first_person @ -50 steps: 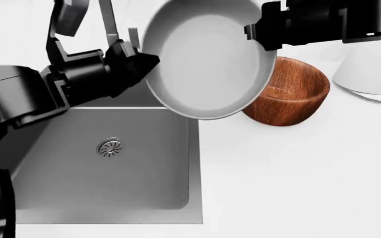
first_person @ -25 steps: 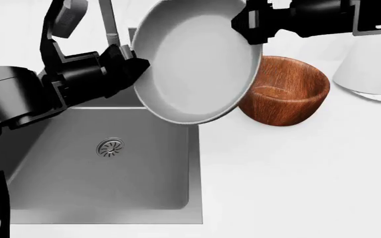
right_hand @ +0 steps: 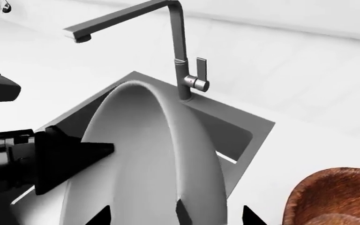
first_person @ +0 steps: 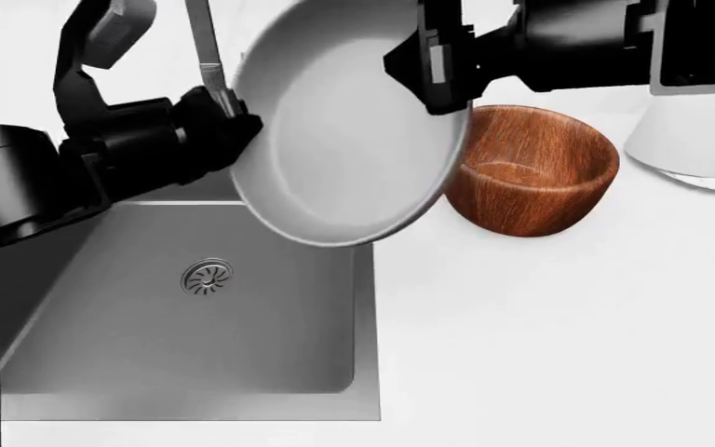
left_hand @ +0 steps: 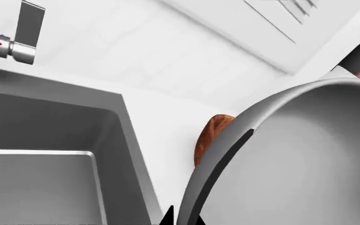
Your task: Stack the bowls in the sink.
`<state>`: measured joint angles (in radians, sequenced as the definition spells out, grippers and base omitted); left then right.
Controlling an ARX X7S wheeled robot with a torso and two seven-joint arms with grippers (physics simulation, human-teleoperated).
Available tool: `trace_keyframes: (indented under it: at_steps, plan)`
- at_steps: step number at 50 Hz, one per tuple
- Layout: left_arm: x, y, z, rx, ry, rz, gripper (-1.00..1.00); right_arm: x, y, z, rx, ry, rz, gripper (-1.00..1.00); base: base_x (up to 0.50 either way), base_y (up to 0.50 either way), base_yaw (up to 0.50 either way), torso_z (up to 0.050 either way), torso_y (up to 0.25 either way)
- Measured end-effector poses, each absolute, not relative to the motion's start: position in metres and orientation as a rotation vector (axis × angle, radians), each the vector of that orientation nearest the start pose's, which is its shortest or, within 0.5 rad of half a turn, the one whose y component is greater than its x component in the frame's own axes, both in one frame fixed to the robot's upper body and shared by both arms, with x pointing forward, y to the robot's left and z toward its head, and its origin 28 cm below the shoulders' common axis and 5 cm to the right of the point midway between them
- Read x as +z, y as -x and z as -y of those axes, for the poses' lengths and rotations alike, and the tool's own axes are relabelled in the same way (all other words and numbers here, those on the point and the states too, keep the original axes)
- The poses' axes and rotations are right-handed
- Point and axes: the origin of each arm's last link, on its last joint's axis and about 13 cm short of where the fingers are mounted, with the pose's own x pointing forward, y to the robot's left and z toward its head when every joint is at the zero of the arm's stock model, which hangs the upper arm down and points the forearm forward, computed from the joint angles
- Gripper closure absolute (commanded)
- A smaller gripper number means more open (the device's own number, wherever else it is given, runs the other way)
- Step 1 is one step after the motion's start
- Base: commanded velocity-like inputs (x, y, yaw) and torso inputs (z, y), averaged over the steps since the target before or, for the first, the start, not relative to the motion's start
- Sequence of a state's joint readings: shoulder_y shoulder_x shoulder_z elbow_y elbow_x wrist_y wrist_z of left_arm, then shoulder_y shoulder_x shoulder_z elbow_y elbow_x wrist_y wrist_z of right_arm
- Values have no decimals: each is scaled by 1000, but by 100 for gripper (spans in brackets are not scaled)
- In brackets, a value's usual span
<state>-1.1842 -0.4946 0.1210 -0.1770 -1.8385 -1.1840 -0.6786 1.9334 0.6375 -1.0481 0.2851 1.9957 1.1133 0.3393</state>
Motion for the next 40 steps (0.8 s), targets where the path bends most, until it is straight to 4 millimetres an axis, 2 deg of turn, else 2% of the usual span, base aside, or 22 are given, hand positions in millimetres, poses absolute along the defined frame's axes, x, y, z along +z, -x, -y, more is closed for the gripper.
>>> trace_keyframes:
  at_steps: [15,40]
  plan:
    - [317,-286,-256,-415,374,-360,100,402,-279,116,714,18,-383,-100,0,0,0,0,0]
    - [342,-236,-281,-161,229,-378,100,396,-292,121,718,-34,-364,-100,0,0,0,0,0]
